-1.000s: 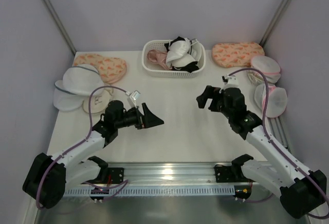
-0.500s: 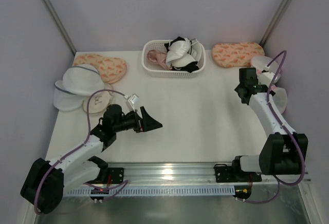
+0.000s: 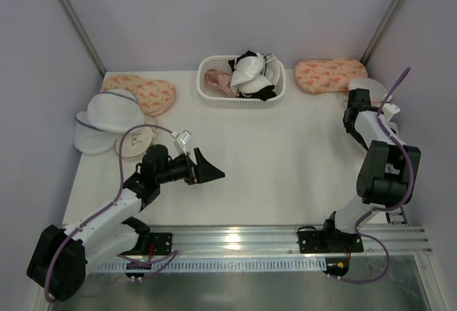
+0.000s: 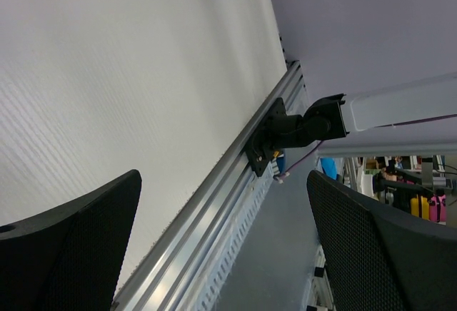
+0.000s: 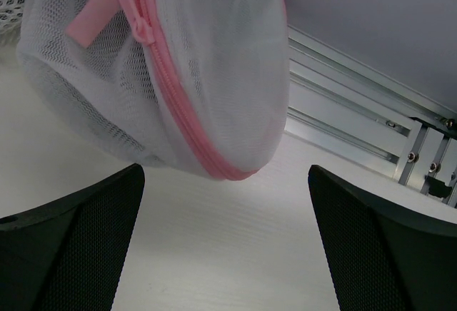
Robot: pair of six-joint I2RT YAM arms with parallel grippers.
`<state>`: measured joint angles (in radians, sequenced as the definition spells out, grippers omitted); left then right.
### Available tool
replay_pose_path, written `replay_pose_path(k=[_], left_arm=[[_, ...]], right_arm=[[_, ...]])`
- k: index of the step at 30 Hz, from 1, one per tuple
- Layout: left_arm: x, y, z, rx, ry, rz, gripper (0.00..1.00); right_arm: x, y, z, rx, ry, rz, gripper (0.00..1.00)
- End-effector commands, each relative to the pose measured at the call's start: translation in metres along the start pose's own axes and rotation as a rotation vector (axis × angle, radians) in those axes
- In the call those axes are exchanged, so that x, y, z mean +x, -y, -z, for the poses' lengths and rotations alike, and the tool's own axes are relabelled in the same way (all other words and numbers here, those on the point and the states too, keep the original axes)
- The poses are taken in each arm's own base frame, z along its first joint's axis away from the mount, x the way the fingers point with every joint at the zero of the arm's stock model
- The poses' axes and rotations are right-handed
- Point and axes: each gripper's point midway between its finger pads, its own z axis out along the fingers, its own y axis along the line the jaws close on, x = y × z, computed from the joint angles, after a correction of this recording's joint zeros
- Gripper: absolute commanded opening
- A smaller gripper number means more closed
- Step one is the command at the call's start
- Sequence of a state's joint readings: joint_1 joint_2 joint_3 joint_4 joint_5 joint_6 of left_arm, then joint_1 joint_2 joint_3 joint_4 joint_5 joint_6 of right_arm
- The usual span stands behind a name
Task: Unzip the laundry bag and remove the bra
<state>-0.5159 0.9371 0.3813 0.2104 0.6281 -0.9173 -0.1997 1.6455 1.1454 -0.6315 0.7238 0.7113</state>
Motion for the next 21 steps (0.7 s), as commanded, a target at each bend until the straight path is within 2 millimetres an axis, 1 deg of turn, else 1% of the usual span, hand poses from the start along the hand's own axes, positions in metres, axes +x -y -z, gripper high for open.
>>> replay_pose_path(k=[1,3,4,5,6,7,8,9,10,13,14,16,17,18,19,20,21], left_arm=[[-0.013,0.018,0.002,0.027,0.024,-0.027,0.99],[-0.014,0.017,0.001,0.018,0.021,-0.022,1.0],[-0.014,0.017,0.001,0.018,0.021,-0.025,0.99],[-0.014,0.017,0.001,0.016,0.021,-0.024,0.99],[-0.015,0.018,0.001,0.017,0.022,-0.027,1.0],[-0.014,0.018,0.002,0.014,0.02,-0.025,1.0],[-0.015,0.018,0.002,0.012,0.024,-0.03,1.0],[-0.015,0.019,0.003,0.013,0.027,-0.035,0.99],[-0.014,0.019,0.004,0.01,0.024,-0.035,1.0],[-0.013,0.018,0.006,0.007,0.03,-0.037,0.99],[-0.013,0.019,0.006,0.01,0.032,-0.04,1.0],[-0.012,0.018,0.008,0.012,0.044,-0.038,0.99],[-0.012,0.02,0.009,0.017,0.049,-0.041,1.0],[-0.014,0.018,0.01,0.009,0.061,-0.036,0.99],[-0.015,0.02,0.011,0.013,0.077,-0.043,0.99],[-0.016,0.019,0.012,0.009,0.085,-0.043,1.0],[-0.02,0.018,0.012,-0.006,0.106,-0.043,1.0]], right_arm=[[-0.027,-0.005,-0.001,0.007,0.077,-0.079,0.99],[-0.031,-0.007,-0.007,0.016,0.077,-0.092,0.99],[-0.026,-0.008,-0.017,0.029,0.048,-0.083,0.97],[-0.026,-0.01,-0.022,0.031,0.034,-0.081,0.94],[-0.028,-0.015,-0.025,0.021,0.023,-0.084,0.87],[-0.026,-0.017,-0.029,0.016,0.009,-0.076,0.59],[-0.02,-0.02,-0.033,0.012,-0.008,-0.069,0.4],[-0.018,-0.024,-0.034,-0.003,-0.01,-0.071,0.28],[-0.017,-0.026,-0.035,-0.013,-0.014,-0.066,0.18],[-0.017,-0.025,-0.031,-0.032,-0.008,-0.058,0.14],[-0.017,-0.027,-0.027,-0.047,-0.005,-0.051,0.1],[-0.018,-0.021,-0.01,-0.083,0.021,-0.035,0.04],[-0.002,-0.018,-0.002,-0.092,0.016,0.004,0.04],[-0.011,-0.013,0.019,-0.133,0.065,-0.005,0.04],[-0.005,-0.014,0.03,-0.176,0.074,0.018,0.04],[0.018,-0.019,0.042,-0.237,0.069,0.087,0.03],[0.021,-0.021,0.065,-0.329,0.078,0.121,0.04]])
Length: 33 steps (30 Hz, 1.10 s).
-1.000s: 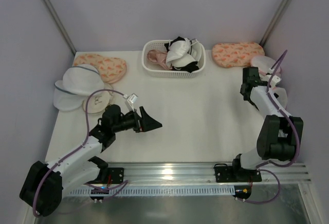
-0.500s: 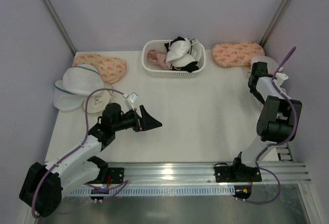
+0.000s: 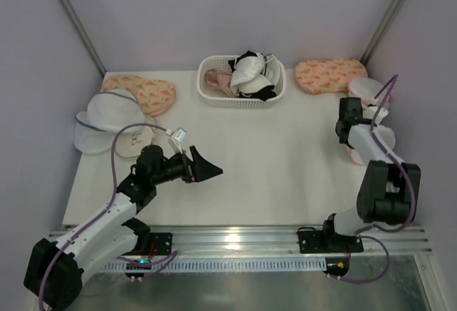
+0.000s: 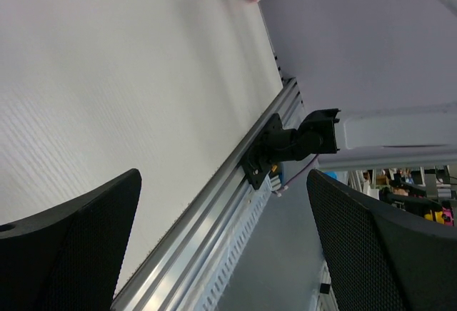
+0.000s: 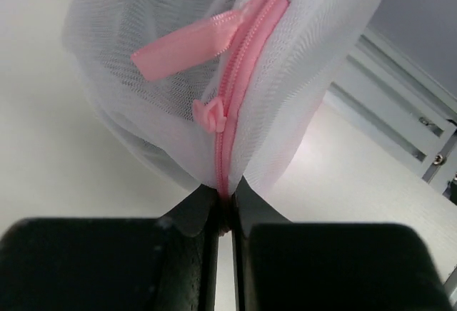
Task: Unzip the laundry bag and remove the bra
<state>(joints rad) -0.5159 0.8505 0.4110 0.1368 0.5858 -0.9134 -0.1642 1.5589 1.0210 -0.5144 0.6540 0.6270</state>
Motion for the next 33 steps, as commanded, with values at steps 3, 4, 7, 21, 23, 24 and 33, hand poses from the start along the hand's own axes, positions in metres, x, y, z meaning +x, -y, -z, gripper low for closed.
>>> replay_pose_path(k=[3,4,7,21,23,24,33], left_arm=[[-0.013,-0.002,0.005,-0.046,0.086,-0.009,0.99],[-0.017,-0.004,0.006,-0.064,0.109,-0.009,0.99],[-0.023,-0.012,0.01,-0.118,0.157,0.0,0.99],[-0.038,-0.032,0.007,-0.255,0.221,0.14,0.99],[-0.035,-0.03,-0.001,-0.24,0.181,0.174,0.99],[-0.037,-0.022,-0.005,-0.217,0.16,0.185,0.99],[-0.062,-0.015,-0.018,-0.171,0.184,0.189,1.0]], right_arm=[[0.05,-0.041,0.097,-0.426,0.016,0.238,0.04],[0.063,-0.042,0.106,-0.465,0.005,0.3,0.04],[0.108,-0.052,0.146,-0.629,-0.02,0.5,0.04],[0.225,-0.061,0.242,-0.843,-0.036,1.257,0.04],[0.237,-0.059,0.262,-0.89,0.026,1.353,0.04],[0.239,-0.058,0.267,-0.896,0.062,1.39,0.04],[0.244,-0.032,0.319,-1.071,0.355,1.529,0.04]])
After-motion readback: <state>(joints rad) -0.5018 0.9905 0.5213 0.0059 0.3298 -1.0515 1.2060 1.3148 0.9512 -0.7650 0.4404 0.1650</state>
